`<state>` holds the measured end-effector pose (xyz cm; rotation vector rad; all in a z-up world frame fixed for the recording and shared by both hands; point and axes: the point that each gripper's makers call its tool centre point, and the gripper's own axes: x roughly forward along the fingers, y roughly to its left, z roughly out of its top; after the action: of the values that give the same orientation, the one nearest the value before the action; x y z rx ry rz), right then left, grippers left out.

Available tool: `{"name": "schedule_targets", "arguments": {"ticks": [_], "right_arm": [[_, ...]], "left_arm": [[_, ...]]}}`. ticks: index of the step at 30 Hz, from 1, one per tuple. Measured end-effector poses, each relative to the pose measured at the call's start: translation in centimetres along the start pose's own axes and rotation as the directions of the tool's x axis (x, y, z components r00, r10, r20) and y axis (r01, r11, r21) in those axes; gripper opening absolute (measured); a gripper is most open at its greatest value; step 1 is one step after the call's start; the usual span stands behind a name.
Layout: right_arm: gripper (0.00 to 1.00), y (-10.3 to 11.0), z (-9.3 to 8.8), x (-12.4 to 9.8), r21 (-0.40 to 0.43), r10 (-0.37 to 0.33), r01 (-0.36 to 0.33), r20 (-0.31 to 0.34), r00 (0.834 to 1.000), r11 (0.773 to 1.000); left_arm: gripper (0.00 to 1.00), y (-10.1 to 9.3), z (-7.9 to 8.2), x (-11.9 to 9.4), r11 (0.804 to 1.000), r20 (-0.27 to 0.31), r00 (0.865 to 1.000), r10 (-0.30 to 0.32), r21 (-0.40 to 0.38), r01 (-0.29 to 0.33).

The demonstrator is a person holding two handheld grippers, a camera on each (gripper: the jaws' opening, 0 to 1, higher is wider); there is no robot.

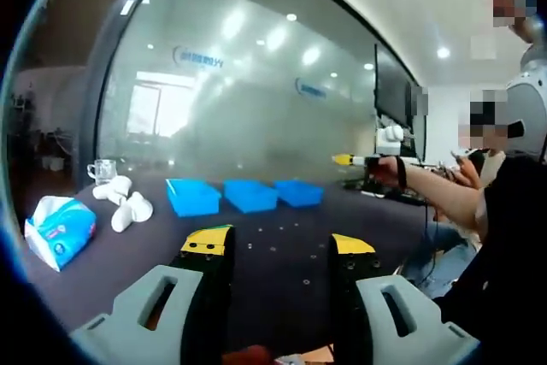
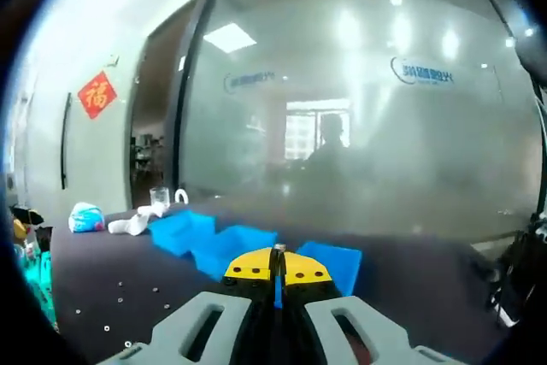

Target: Sort the screws, nuts, and washers into the corresponding bins

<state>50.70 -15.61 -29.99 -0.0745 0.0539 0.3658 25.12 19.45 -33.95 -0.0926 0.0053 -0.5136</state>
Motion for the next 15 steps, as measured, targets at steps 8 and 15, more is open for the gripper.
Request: {"name": "schedule_targets", "arguments": {"ticks": [8,15], "right_arm": [[0.00,-2.2,-0.6,5.2,-0.016,-0.060,0.059,-0.056,0.997,0.998],[0.00,-2.7,-1.0,7.3,-0.037,-0.081,0.078,-0.088,0.993,0.996]], "left_arm": [[0.38,0.5,0.0,-0.7,1.000,0.007,1.000,0.019,-0.001,-0.019],[0.38,1.1,-0.2,-1.0,0.999,0.005,0.999,0.034,-0.009,-0.034]]}}
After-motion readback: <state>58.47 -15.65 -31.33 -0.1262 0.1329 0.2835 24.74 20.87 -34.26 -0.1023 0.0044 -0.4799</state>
